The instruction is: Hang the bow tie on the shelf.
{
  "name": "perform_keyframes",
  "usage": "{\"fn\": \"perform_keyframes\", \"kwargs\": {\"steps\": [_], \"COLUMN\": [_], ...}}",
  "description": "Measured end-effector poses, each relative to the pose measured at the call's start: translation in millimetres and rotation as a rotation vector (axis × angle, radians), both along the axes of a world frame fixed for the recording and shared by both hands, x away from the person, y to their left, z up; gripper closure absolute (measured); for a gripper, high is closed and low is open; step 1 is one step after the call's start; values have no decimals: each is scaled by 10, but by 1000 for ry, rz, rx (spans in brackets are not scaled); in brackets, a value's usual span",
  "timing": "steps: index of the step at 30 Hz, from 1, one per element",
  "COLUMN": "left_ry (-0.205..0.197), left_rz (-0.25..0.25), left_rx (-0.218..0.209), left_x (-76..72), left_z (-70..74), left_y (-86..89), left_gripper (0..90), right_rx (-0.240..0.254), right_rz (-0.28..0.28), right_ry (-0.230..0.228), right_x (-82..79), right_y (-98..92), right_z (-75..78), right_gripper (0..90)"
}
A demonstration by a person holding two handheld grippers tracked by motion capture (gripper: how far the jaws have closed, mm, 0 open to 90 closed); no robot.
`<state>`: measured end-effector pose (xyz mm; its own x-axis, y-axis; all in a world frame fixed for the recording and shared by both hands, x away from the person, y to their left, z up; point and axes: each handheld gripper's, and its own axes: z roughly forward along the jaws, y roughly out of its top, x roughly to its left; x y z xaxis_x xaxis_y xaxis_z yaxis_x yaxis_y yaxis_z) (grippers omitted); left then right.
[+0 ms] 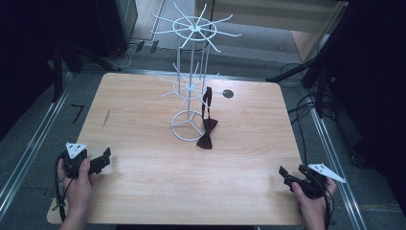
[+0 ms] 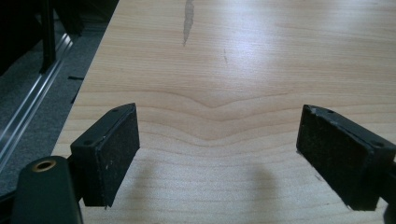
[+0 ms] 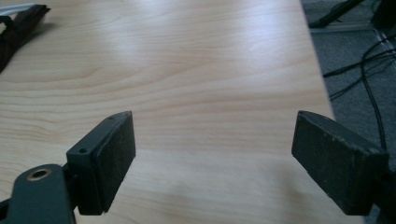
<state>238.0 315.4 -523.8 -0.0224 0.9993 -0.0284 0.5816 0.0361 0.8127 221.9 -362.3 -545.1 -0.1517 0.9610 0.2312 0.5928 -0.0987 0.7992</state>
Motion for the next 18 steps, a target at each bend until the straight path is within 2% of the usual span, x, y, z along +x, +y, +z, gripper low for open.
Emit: {"fn": "perform_keyframes", "kwargs": {"steps": [4,5,8,10,12,15,18], "left_ry": [3,0,28,32,28,19,28], "left_rz": [-10,-9,7,0,-28,-44,-50], "left_rx": [15,12,-9,-19,-22,-51,-38], "left_x": [-20,-29,-74,-116,-169,-196,-164], "left_z": [1,0,-6,-6,-5,-2,-4], "left_y": [-15,-12,26,54,99,148,141], "left_gripper": [141,141,142,142,140,136,138], "right_rx": [3,10,13,11,-3,-8,-16], "right_rz": [-26,-28,-30,-27,-21,-15,-17], "right_ry": [-7,-6,-7,-10,-11,-15,-15], "right_x": [-85,-102,-129,-126,-115,-126,-115], "right_y": [-105,-119,-135,-120,-100,-93,-84], "right_z": [-12,-21,-29,-39,-43,-32,-8], "right_gripper": [144,144,144,143,144,144,143]}}
